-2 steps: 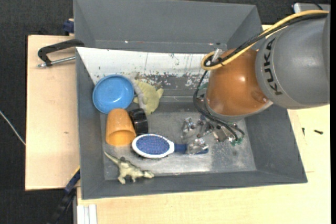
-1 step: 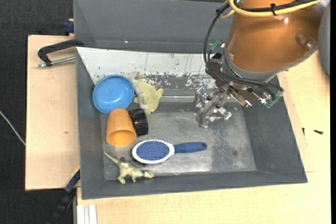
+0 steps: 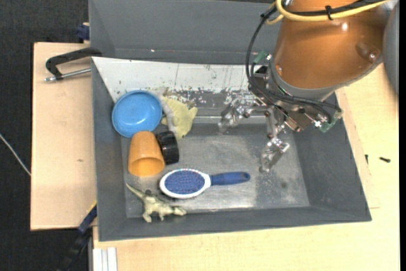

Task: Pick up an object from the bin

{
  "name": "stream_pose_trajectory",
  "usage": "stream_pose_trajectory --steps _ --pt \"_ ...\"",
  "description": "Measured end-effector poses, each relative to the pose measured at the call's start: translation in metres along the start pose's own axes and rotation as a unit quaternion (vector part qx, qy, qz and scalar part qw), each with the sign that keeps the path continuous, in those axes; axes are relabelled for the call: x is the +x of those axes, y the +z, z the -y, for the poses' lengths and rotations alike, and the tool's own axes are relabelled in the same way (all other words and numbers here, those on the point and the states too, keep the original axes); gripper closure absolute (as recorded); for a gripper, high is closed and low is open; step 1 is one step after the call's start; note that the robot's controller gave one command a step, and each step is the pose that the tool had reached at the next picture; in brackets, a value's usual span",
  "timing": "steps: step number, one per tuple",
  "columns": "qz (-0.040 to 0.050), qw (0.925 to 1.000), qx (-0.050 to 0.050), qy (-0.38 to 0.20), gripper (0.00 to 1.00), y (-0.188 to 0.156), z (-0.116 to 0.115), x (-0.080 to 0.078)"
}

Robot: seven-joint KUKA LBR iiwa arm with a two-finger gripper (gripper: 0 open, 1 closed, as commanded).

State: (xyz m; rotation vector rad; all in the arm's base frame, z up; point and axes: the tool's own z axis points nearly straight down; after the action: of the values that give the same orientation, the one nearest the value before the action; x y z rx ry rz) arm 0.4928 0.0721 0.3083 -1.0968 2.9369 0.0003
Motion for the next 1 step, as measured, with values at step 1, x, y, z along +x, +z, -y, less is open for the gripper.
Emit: stream_pose_trajectory --steps 1 --pt "-0.0039 0.9869 -0.003 -0.161 0.0 0.1306 -0.0116 -0.018"
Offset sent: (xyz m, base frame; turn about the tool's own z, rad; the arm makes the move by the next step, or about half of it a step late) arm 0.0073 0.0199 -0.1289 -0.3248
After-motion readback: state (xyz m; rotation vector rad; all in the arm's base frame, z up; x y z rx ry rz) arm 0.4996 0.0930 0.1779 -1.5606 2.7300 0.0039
